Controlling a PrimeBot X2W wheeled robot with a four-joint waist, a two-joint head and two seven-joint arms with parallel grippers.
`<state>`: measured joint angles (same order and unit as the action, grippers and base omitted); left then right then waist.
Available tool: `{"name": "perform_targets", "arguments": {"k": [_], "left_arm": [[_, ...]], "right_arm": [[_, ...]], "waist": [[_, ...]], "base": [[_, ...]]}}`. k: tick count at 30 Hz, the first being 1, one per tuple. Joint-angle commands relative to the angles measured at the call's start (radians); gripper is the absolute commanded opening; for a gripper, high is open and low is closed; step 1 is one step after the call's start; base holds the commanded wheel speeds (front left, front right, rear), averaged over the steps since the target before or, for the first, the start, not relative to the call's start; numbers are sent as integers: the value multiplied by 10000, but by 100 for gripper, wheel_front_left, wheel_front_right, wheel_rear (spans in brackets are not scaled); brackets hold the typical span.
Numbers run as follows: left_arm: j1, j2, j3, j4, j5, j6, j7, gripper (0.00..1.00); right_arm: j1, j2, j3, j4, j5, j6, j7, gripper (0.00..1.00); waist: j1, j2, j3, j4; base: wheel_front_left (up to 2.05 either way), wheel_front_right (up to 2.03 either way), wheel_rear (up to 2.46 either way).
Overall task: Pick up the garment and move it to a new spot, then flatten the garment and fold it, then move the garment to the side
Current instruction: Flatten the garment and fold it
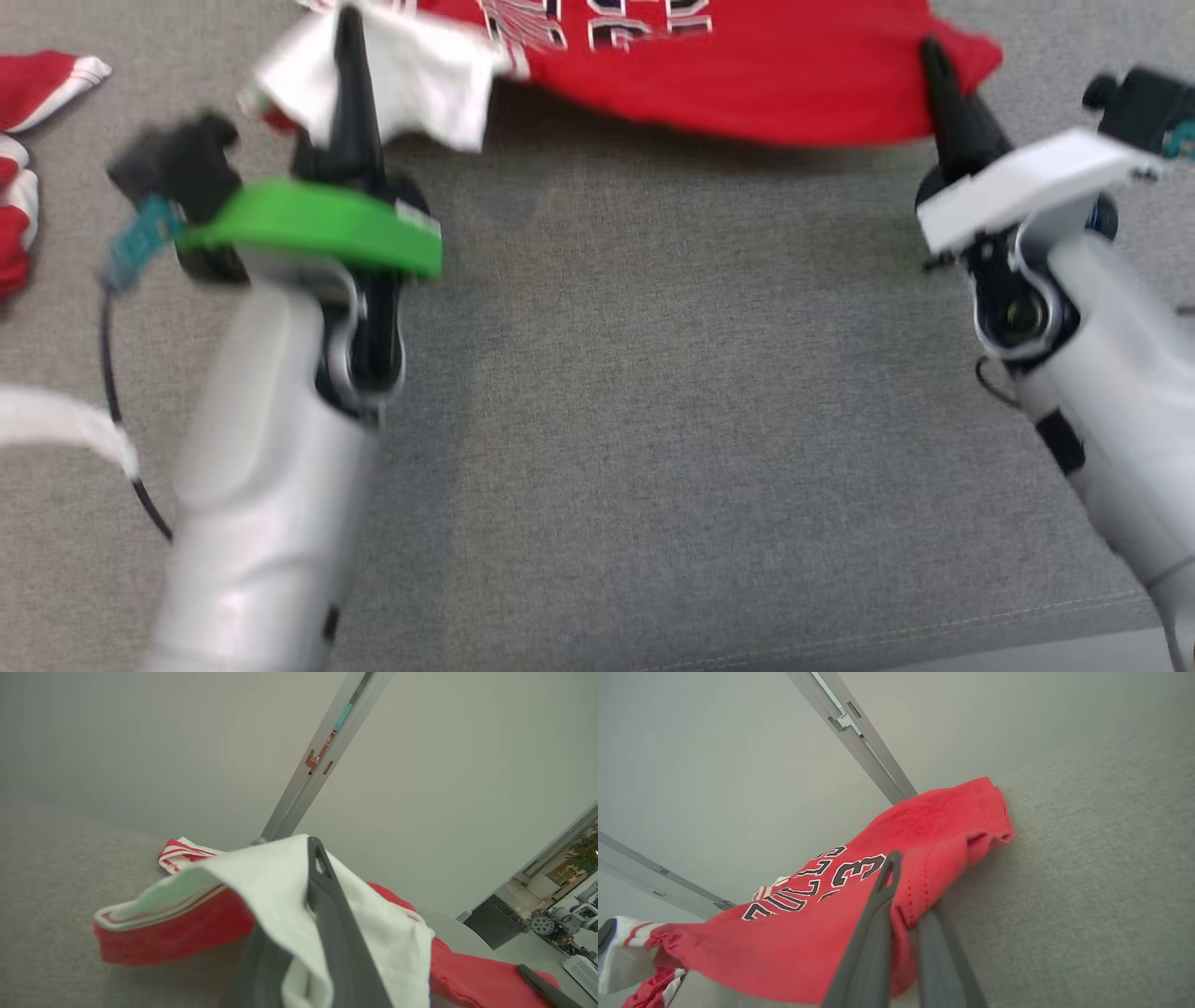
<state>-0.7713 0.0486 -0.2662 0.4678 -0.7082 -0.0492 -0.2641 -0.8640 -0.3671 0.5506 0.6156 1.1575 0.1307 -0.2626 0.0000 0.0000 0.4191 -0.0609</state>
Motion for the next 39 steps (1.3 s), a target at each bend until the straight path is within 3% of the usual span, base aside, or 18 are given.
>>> {"name": "perform_targets", "arguments": {"k": [1,11,21,30,39], "left_arm": [[830,38,61,-286,135,133,1,0],[5009,42,-270,-2030,-6,643,0,0],[7566,43,-839,-2871,265,948,-2,0],[8255,218,-1221,-2821,411,897,175,0],[7382,358,-1302,-2552,418,749,565,0]], "right_arm": [[579,-48,-55,-204,49,0,-27,0],[3630,-348,-259,-917,258,0,-29,0],[6187,-616,-997,-1818,331,0,-28,0],[7496,-777,-1317,-2142,329,0,158,0],[7203,-535,-1550,-2121,77,0,610,0]], "waist": [[0,0,-426,-89],[0,0,-1663,-89],[0,0,-2794,155],[0,0,-3108,178],[0,0,-2938,59]], "base": [[0,0,0],[0,0,0],[0,0,0],[0,0,0],[0,0,0]]}}
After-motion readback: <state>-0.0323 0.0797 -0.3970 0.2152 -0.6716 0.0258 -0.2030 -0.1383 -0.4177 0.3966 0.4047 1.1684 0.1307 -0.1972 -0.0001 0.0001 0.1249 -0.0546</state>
